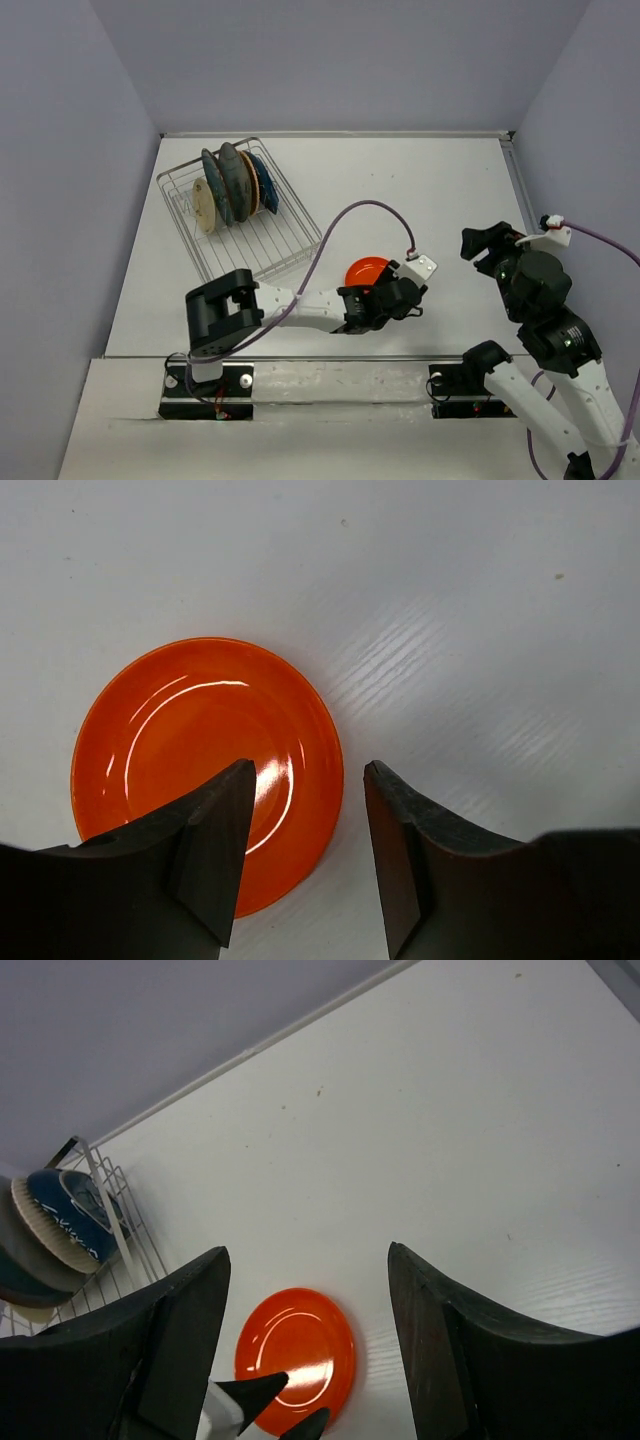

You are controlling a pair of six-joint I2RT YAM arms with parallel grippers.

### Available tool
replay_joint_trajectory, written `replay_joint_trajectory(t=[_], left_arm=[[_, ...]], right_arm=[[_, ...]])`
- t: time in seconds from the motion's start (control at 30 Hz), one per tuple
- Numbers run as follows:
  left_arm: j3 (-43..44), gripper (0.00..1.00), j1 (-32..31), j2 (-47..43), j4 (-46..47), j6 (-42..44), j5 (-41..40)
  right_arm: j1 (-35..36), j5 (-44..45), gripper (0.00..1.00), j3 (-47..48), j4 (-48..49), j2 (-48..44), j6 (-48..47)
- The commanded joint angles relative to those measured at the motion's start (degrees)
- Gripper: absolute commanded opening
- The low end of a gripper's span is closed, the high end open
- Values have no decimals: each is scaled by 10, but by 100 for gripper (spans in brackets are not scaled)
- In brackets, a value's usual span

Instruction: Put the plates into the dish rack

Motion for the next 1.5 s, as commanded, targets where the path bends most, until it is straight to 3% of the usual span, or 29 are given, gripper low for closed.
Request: replay_joint_trajectory(t=[0.0, 0.73, 0.83, 0.97, 1.0, 1.07, 1.3, 1.47], left_arm=[[52, 59, -1, 50, 3, 49, -37], [86, 53, -8, 164, -13, 62, -84], [93, 46, -8, 175, -13, 71, -100], [96, 27, -8, 184, -13, 78, -113], [94, 15, -8, 184, -13, 78, -121], [90, 6, -8, 176, -13, 78, -137], [24, 6, -7, 54, 25, 59, -170], [-14, 6, 4, -73, 53, 31, -146]], right_arm=[[-1, 32, 70, 30, -10, -14, -26], [-1, 49, 69, 29, -28, -34, -25], [-1, 45, 69, 27, -32, -37, -20], [-1, 41, 69, 28, -39, -44, -21], [-1, 41, 69, 31, -43, -44, -21], [-1, 43, 68, 40, -47, -47, -23], [-1, 37, 68, 33, -51, -51, -21], [-1, 26, 68, 26, -45, -42, -20]])
